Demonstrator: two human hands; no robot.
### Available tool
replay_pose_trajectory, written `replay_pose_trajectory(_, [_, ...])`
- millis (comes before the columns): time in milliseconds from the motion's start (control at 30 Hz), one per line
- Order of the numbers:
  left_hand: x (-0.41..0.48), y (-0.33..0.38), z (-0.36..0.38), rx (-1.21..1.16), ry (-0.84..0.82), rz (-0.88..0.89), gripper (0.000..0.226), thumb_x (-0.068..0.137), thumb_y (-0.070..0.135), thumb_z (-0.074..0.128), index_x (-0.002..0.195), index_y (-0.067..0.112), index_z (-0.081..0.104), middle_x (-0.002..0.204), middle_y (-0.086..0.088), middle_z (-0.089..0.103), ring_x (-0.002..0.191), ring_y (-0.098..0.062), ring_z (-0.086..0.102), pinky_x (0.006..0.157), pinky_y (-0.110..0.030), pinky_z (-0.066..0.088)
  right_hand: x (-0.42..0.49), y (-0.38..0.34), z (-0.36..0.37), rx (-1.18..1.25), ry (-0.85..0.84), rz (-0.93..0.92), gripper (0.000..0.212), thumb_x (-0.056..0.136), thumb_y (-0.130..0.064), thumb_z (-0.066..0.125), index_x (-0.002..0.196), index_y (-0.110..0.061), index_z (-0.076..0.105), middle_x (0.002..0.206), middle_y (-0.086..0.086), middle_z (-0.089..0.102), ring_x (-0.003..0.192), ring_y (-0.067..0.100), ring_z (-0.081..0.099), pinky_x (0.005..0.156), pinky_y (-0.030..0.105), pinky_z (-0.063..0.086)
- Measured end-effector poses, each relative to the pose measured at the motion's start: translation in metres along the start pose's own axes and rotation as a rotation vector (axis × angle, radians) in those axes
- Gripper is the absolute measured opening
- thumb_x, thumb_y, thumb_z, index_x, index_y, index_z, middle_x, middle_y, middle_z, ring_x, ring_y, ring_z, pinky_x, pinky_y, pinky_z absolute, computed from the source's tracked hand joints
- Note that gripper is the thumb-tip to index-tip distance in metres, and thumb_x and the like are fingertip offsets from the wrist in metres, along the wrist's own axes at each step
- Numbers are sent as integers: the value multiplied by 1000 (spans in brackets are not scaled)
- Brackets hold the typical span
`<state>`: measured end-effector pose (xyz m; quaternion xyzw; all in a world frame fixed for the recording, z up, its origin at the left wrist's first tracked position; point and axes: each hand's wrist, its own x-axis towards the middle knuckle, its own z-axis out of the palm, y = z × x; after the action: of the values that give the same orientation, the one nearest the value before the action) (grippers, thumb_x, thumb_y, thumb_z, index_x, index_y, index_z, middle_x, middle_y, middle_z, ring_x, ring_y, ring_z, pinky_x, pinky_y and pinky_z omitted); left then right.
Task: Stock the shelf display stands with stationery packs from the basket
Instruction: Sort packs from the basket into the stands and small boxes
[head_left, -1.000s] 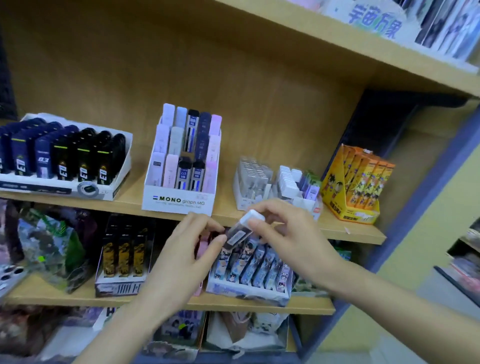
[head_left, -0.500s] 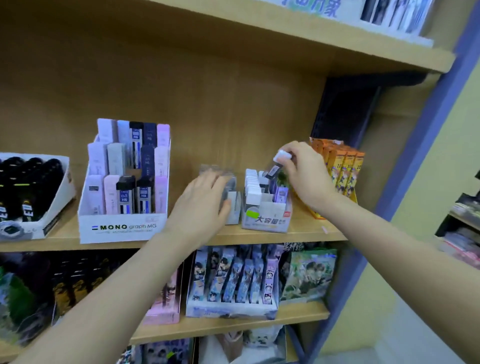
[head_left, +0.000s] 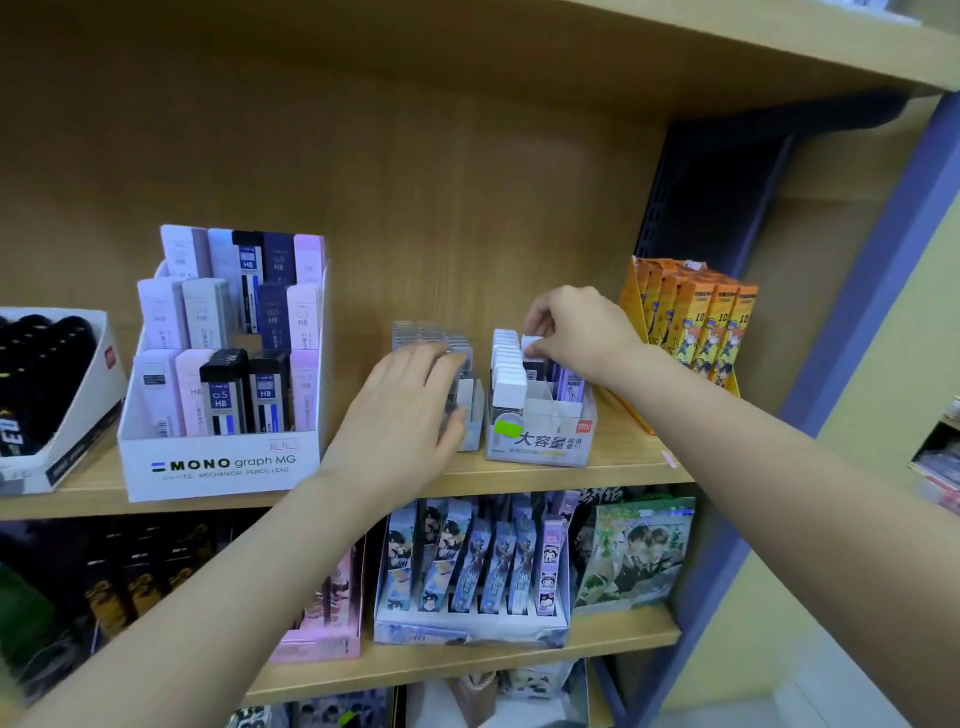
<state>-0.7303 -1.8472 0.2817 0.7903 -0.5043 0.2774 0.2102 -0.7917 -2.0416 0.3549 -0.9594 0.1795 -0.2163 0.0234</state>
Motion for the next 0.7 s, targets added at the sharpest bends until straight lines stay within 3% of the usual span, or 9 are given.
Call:
replay_pose_trajectory(167, [3,0,-4,5,-44,4,39,93,22,53,130,7,51,124,-9,54,116,-26,49,103,-34,33,-1,-5,0,-130,4,-58,9,86,-27,67,93,-21,65,97,-1,67,89,19,60,70,30,43])
replay_pose_trajectory(267, [3,2,-10,-17,-48,2,45,97,25,46,140,11,41,138,-6,45,128,-22,39,108,-28,22,-10,-5,-2,-113,39,-39,19,95,-22,53,110,-16,62,104,6,68,93,26,62,75,35,50])
replay_pose_trajectory(333, [0,4,-16,-46,-11,2,46,97,22,46,141,8,41,142,-10,44,132,-24,38,110,-30,24,-22,-9,-6,-96,127,-40,26,99,-20,44,121,-12,56,108,11,67,95,30,62,76,40,52])
replay_pose_trajectory(433, [-13,7,-27,-52,94,47,43,92,23,41,130,7,52,129,-11,54,121,-22,44,102,-32,32,-48,-20,-10,-90,266,-110,29,101,-23,37,125,-12,50,109,8,63,97,27,58,72,38,48])
replay_pose_trajectory(500, [-30,10,-36,-38,129,85,38,88,22,40,118,6,57,114,-10,58,108,-21,46,93,-31,32,-71,-28,-11,-112,364,-233,25,100,-22,40,117,-10,54,104,5,62,95,26,56,68,34,42])
replay_pose_trajectory(567, [-56,14,-40,4,144,106,32,86,21,41,107,5,59,102,-10,58,96,-24,47,85,-32,32,-95,-35,-8,-175,468,-387,25,97,-22,40,103,-7,59,91,7,61,81,27,56,61,31,38])
replay_pose_trajectory(700, [-127,13,-32,43,108,108,23,83,19,45,96,6,60,91,-9,58,83,-24,46,75,-34,31,-138,-40,25,-177,395,-579,25,93,-23,40,93,-9,60,78,4,58,71,21,50,61,28,32])
